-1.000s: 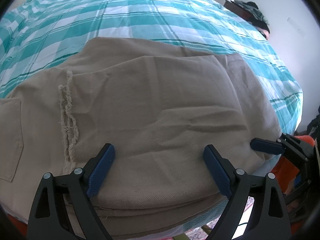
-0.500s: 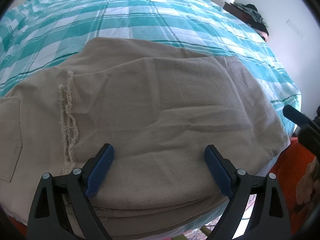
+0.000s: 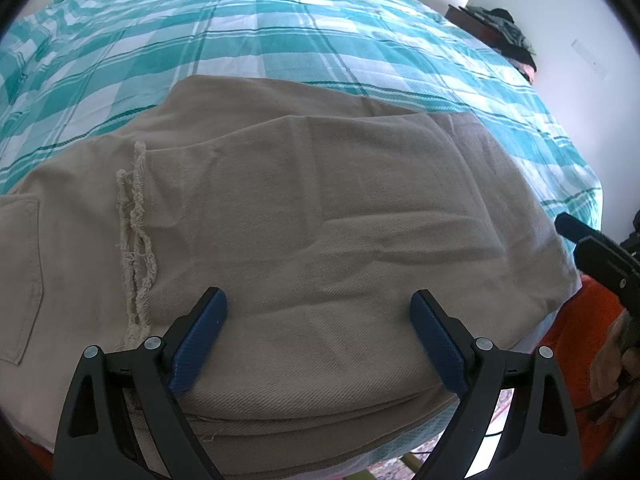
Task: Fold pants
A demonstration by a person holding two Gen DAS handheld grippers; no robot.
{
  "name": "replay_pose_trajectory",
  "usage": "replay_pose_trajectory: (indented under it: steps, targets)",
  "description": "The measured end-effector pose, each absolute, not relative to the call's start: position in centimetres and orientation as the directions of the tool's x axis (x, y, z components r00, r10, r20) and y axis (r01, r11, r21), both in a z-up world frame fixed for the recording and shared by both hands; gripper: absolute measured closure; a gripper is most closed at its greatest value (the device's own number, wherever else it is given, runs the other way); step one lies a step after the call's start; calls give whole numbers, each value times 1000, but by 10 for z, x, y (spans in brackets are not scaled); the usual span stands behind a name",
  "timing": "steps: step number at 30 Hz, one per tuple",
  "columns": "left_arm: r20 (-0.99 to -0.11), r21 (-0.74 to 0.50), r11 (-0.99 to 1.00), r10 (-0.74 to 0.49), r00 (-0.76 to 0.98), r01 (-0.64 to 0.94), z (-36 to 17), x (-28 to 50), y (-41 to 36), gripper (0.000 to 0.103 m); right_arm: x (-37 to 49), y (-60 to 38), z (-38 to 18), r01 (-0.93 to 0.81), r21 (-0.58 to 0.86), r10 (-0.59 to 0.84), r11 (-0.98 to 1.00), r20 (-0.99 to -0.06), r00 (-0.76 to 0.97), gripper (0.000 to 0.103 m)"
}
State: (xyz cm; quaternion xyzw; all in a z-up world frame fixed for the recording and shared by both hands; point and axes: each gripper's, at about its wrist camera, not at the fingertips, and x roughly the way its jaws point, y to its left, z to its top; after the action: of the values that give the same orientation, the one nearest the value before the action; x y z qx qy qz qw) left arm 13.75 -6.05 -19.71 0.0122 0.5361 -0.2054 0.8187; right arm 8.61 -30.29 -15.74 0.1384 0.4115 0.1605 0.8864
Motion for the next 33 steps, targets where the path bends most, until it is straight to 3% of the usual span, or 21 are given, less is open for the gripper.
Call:
replay_pose_trajectory:
  steps: [10, 15, 20, 26, 33]
  targets:
    - [-883, -199, 915, -323, 341, 352, -198, 138, -61, 9, 93, -303, -174, -144, 371, 386, 917, -739, 553, 34]
    - [-881, -198, 914, -324, 345, 353, -199, 138, -62, 8, 82, -304, -143, -179, 314, 350, 932, -660, 664, 34]
    - [-883, -192, 913, -320, 343, 359, -199, 138, -61, 8, 96, -306, -187, -120, 380, 385, 917, -766, 514, 34]
    - [-881, -198, 913, -325, 344, 357, -199, 138, -61, 8, 108, -317, -144, -102, 433, 402, 896, -688, 604, 35]
    - [-878, -200, 910, -331, 346, 362, -199, 137, -60, 7, 122, -319, -132, -88, 437, 390, 895, -672, 630, 35]
